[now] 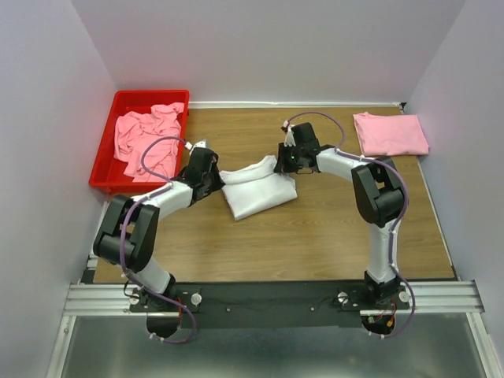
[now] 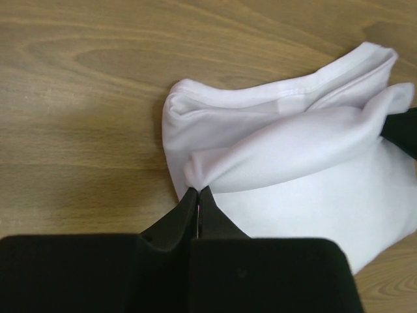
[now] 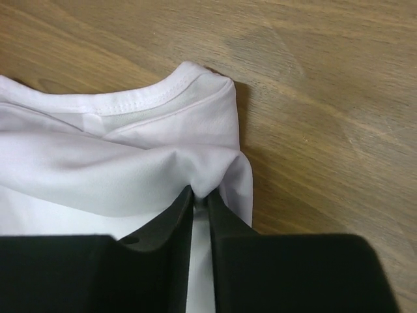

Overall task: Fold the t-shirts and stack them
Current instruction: Fold the tshirt

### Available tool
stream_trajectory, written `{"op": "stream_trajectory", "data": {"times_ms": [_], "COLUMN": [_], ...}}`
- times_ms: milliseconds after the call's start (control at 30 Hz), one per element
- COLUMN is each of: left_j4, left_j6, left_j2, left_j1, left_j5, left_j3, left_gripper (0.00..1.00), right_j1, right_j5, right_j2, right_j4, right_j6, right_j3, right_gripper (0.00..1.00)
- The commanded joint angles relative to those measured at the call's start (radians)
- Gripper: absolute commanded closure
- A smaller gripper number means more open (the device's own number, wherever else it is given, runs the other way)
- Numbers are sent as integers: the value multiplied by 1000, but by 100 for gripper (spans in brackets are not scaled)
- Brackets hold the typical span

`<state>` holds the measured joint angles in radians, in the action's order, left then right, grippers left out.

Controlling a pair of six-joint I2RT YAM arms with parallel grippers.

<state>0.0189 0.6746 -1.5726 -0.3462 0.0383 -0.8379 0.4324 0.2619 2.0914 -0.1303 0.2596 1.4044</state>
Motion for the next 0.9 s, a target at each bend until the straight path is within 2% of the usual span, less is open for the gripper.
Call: {"op": "stream_trajectory", "data": {"times_ms": [0,67,133,167,267,300,367,433,467,600,667,700,733,867], "left_j4": [-17,-17,-17,-17,-49,-56,-68,-70,-70,-30,21,33,53,133], "left_j6": [34,42,42,36,29,19,13,10,13,32,36,36,37,43], "left_j2": [-53,-44,-21,11,84,103,152,181,184,171,132,114,96,-22], "left_j1": [10,9,9,9,7,6,-13,-39,-63,-118,-117,-111,-100,-16], "left_j5": [55,51,49,51,74,72,72,61,51,-7,-26,-26,-25,-124], "left_j3": [20,20,17,16,2,-3,-9,-3,0,36,51,49,48,20], "left_gripper": [88,77,62,51,38,37,37,39,45,61,68,68,76,77], "right_j1": [-4,-4,-6,-3,-4,-4,-4,-4,-4,-4,-4,-4,-6,-35], "right_j5": [-49,-36,-21,-6,39,46,82,114,144,233,249,255,255,296], "right_j2": [-48,-76,-123,-140,-191,-197,-206,-199,-192,-151,-128,-102,-88,-8], "right_j4": [-15,-17,-26,-29,-34,-35,-35,-35,-35,-35,-35,-32,-32,-23], "right_j6": [-6,-13,-16,-16,-16,-16,-19,-22,-22,-28,-33,-33,-31,-13], "right_j3": [-12,-10,-8,-5,2,4,4,-1,-2,-12,-10,-8,-2,41], "right_gripper": [76,66,62,57,51,51,51,56,61,73,77,78,80,82]}}
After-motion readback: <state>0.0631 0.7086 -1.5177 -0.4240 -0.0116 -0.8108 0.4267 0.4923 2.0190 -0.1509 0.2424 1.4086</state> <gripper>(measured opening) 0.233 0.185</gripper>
